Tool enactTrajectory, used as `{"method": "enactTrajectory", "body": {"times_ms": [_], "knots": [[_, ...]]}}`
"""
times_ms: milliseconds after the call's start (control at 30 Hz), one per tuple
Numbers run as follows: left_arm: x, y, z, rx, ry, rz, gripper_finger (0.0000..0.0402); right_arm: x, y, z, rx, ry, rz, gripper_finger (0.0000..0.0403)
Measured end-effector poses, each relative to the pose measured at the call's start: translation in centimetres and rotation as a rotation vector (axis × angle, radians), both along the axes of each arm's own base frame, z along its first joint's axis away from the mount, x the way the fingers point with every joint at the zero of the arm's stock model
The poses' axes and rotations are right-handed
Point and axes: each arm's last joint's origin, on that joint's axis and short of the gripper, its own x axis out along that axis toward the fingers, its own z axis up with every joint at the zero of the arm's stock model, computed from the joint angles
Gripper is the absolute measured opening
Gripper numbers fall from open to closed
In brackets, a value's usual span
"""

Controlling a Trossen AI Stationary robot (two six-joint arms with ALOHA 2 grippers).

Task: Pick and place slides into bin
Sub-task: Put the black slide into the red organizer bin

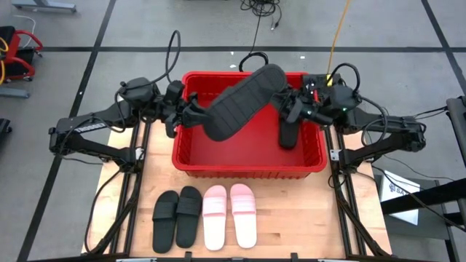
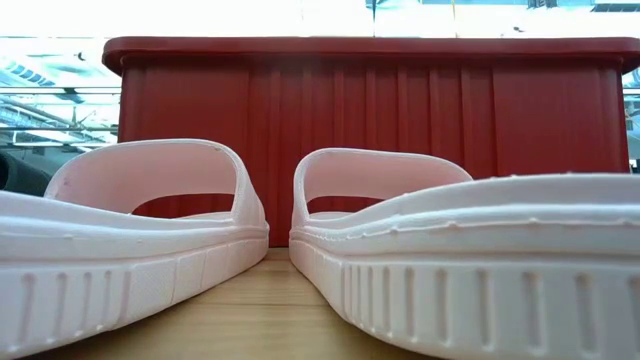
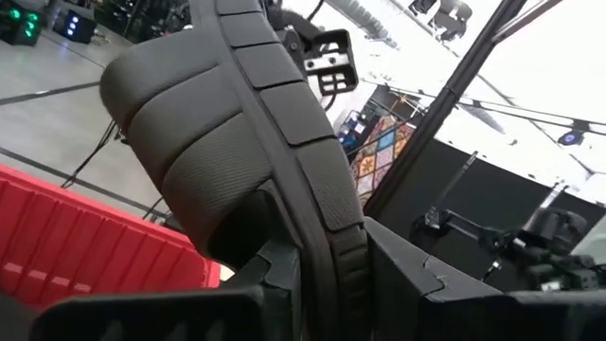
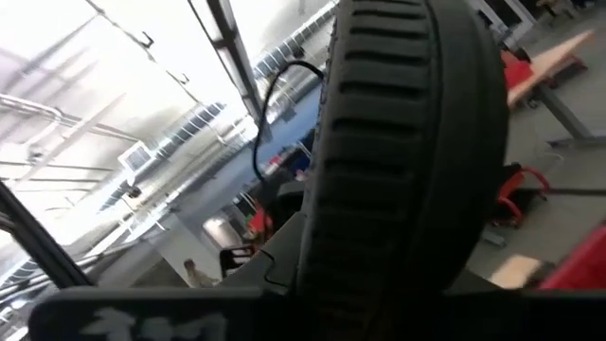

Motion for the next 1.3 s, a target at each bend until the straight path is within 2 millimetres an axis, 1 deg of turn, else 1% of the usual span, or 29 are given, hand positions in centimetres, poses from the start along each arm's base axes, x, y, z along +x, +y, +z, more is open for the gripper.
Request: {"method": "enactTrajectory", "body": {"times_ms": [167,300,467,600,733,967,1300], "knots": [[-0.1,0.0,-0.1,0.023,0.005,0.002,0.0086,-1.6,-0.7,0.3,0.015,0.027,-0.014,0.007],[-0.3,-0.1,0.1,0.03,-0.004,-0.008,0.0086,-2.9,-1.0,0.8,0.021,0.0,-0.002,0.007],[-0.6,-0.3,0.4,0.039,-0.019,-0.043,0.0086,-4.0,-1.2,0.9,0.03,0.021,-0.064,0.007],[-0.6,-0.1,0.2,0.036,-0.009,-0.04,0.0086,-5.2,-1.5,0.3,0.055,0.119,-0.073,0.007],[-0.8,0.0,0.4,0.033,-0.017,-0.05,0.0086,-6.0,-2.5,-0.8,0.099,0.235,-0.113,0.007],[-0.8,0.1,0.3,0.032,-0.011,-0.05,0.0086,-6.9,-4.2,-1.7,0.186,0.307,0.008,0.007],[-0.7,0.1,0.3,0.03,-0.007,-0.05,0.0086,-8.5,-7.3,-3.4,0.311,0.44,0.038,0.007]]}}
